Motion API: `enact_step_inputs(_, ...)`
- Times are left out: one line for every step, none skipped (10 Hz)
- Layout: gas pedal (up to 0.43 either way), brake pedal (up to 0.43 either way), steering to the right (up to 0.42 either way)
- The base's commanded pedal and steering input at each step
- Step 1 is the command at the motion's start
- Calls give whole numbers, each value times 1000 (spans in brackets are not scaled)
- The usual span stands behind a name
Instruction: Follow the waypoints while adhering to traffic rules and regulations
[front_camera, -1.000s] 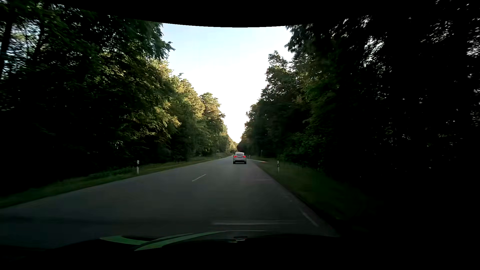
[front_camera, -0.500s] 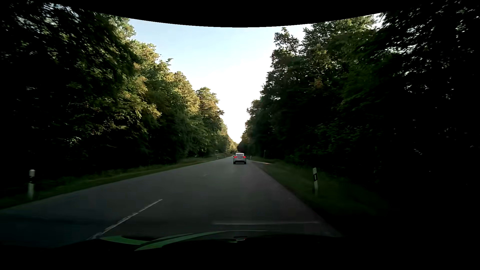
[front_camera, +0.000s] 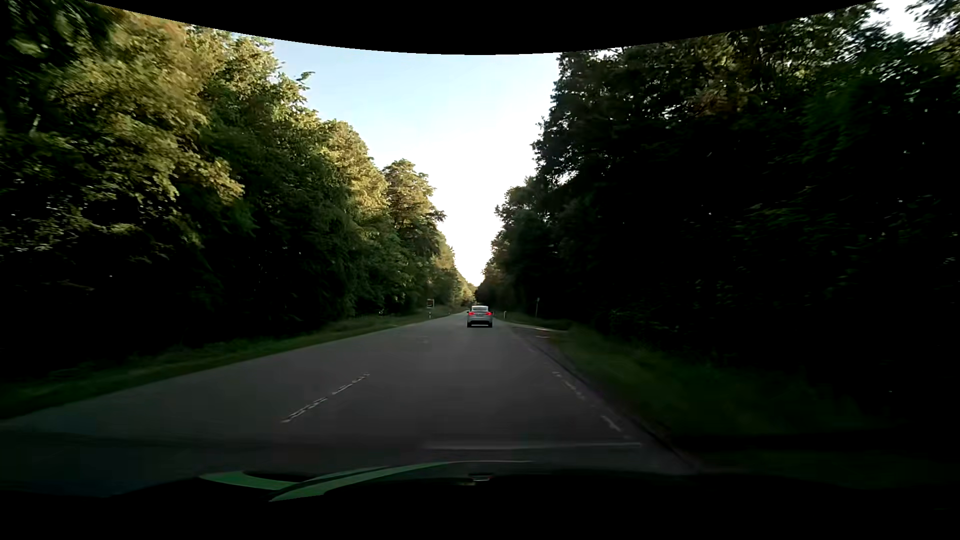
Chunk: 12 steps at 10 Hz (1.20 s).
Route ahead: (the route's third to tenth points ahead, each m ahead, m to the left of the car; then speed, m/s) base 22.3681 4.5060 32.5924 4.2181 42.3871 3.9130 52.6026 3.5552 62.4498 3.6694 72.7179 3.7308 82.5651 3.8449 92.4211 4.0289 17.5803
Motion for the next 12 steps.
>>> enact_step_inputs(189, 0, 0)
enact_step_inputs(189, 0, 0)
enact_step_inputs(177, 0, 0)
enact_step_inputs(169, 0, 0)
enact_step_inputs(169, 0, 0)
enact_step_inputs(169, 0, 0)
enact_step_inputs(169, 0, 0)
enact_step_inputs(169, 0, 0)
enact_step_inputs(169, 0, 0)
enact_step_inputs(169, 0, 0)
enact_step_inputs(169, 0, 0)
enact_step_inputs(169, 0, 0)
